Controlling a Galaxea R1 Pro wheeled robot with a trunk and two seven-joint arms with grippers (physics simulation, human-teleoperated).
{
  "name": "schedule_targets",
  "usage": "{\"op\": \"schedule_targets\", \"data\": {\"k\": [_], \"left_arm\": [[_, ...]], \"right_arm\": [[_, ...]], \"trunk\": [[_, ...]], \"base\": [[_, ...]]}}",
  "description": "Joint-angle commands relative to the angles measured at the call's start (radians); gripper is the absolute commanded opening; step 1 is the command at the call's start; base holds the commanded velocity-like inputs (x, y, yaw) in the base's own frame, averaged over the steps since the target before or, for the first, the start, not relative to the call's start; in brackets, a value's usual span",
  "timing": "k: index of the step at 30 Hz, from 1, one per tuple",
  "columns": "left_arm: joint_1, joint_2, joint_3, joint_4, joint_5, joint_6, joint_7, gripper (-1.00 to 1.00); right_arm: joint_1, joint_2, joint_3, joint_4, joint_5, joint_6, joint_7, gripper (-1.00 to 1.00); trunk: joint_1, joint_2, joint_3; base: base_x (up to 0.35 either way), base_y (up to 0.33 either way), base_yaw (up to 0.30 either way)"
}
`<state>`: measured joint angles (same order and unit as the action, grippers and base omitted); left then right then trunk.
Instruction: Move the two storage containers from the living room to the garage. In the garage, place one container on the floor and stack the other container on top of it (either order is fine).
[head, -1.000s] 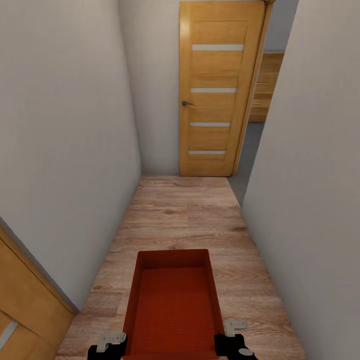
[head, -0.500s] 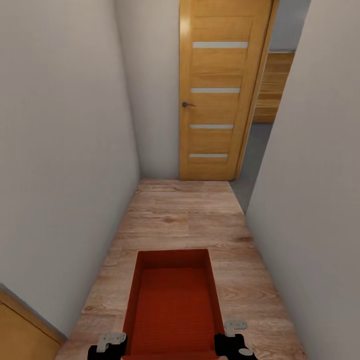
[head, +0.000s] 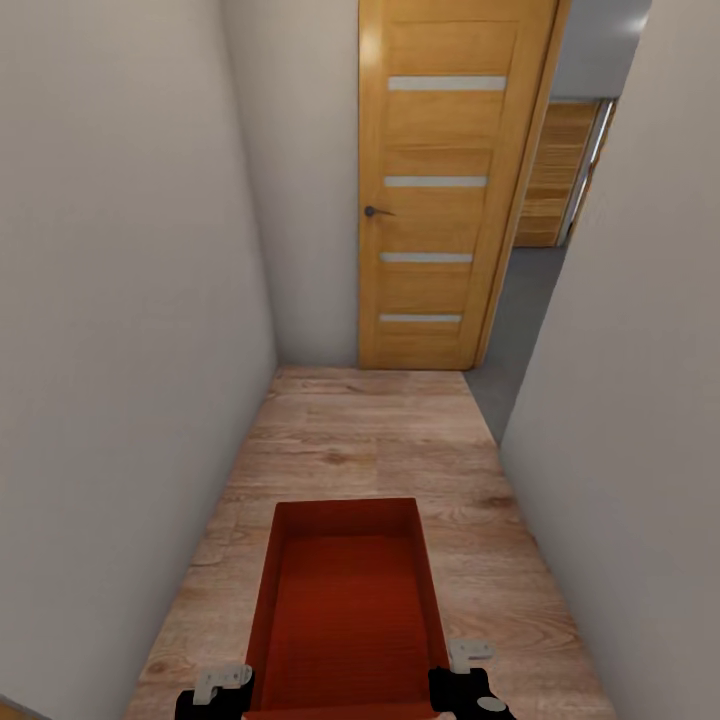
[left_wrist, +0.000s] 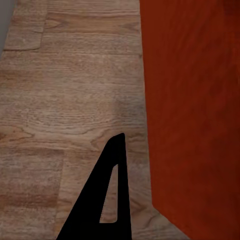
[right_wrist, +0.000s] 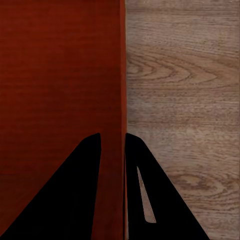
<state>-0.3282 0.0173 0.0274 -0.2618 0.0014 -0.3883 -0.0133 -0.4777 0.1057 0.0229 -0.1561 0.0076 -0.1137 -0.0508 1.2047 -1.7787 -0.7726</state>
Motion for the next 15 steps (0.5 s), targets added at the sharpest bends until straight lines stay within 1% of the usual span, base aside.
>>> {"op": "schedule_targets", "data": {"k": [1,15], "left_arm": [[0.000,0.000,0.008,0.001,0.003,-0.003,0.001,-1.00],[0.000,0.000,0.008,0.001,0.003,-0.003,0.001,-1.00]], "right_arm": [[-0.001,0.000,-0.004,0.000,0.002,-0.003,-0.006,-1.00],[-0.001,0.000,-0.004,0.000,0.002,-0.003,-0.007,-1.00]], "trunk": [[0.001,0.000,-0.001],[0.001,0.000,-0.001]], "base": [[0.346,0.000,0.000],[0.346,0.000,0.000]]}}
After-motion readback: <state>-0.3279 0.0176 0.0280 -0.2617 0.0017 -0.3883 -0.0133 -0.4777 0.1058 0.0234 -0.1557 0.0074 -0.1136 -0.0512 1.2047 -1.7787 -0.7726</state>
